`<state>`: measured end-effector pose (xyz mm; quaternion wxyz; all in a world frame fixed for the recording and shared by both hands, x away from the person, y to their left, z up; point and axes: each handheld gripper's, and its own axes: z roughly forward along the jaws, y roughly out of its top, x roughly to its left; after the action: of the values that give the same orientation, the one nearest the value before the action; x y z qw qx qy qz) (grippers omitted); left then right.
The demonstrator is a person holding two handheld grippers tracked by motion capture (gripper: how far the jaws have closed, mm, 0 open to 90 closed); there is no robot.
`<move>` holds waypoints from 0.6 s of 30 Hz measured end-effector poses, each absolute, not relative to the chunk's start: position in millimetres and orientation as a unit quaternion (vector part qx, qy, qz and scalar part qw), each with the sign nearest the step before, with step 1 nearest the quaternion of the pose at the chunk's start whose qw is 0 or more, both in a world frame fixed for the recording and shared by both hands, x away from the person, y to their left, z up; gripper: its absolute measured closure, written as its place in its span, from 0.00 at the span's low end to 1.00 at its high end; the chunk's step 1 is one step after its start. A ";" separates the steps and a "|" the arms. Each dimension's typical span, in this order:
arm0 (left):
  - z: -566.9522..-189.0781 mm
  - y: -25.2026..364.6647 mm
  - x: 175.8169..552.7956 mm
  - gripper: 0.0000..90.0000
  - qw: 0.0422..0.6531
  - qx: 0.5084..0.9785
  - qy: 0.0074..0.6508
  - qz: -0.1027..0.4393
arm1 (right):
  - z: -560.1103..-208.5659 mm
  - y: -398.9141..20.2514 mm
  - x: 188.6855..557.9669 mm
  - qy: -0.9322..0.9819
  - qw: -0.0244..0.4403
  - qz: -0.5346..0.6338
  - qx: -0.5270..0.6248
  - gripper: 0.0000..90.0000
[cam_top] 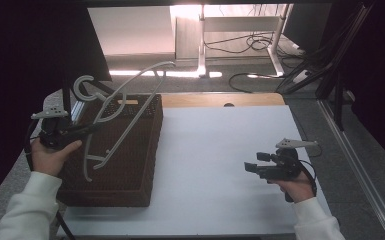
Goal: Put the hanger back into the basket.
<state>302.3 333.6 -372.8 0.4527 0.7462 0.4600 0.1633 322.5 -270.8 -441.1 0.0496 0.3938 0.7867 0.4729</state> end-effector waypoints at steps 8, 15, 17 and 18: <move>-384.7 349.9 300.1 0.89 0.432 0.749 0.473 0.171 | -442.7 -270.4 323.1 0.790 0.047 0.468 0.394 0.27; -394.3 361.5 296.9 0.89 0.414 0.749 0.487 0.176 | -443.3 -270.8 323.3 0.790 0.048 0.467 0.396 0.27; -397.1 364.1 295.9 0.89 0.410 0.748 0.491 0.176 | -443.4 -271.0 323.4 0.790 0.048 0.466 0.396 0.27; -398.2 364.6 295.5 0.89 0.410 0.747 0.493 0.176 | -443.4 -271.1 323.4 0.790 0.048 0.466 0.396 0.27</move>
<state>295.5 364.6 -398.2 0.4096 0.7474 0.4927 0.1756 323.4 -271.1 -443.4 0.0481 0.3958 0.7897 0.4662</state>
